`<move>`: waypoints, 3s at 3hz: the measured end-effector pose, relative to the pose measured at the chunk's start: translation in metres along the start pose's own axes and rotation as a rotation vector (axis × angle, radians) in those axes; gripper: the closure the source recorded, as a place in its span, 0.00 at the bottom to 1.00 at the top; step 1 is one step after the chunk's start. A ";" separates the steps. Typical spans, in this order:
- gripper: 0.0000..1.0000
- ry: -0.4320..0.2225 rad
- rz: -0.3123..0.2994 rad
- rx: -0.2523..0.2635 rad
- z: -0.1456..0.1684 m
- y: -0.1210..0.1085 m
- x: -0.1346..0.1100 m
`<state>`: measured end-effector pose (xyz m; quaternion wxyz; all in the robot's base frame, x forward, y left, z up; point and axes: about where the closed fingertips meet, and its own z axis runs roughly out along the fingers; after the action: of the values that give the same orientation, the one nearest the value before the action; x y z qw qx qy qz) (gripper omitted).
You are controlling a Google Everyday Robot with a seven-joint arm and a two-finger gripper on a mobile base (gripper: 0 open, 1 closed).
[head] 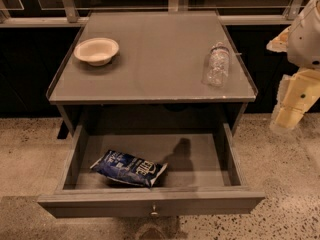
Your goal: Pick blue chip bag from top drawer and place on counter
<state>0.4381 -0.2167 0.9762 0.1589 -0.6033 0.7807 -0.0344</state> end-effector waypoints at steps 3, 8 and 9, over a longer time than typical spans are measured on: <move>0.00 -0.162 0.022 -0.069 0.080 0.011 -0.016; 0.00 -0.475 0.089 -0.148 0.189 0.026 -0.081; 0.00 -0.543 0.121 -0.198 0.213 0.044 -0.090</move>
Offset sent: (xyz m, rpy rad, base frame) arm 0.0157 0.0089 -0.0539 0.1094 0.0120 -0.0058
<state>0.4789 -0.0902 0.7825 0.3041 -0.5555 0.7436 0.2145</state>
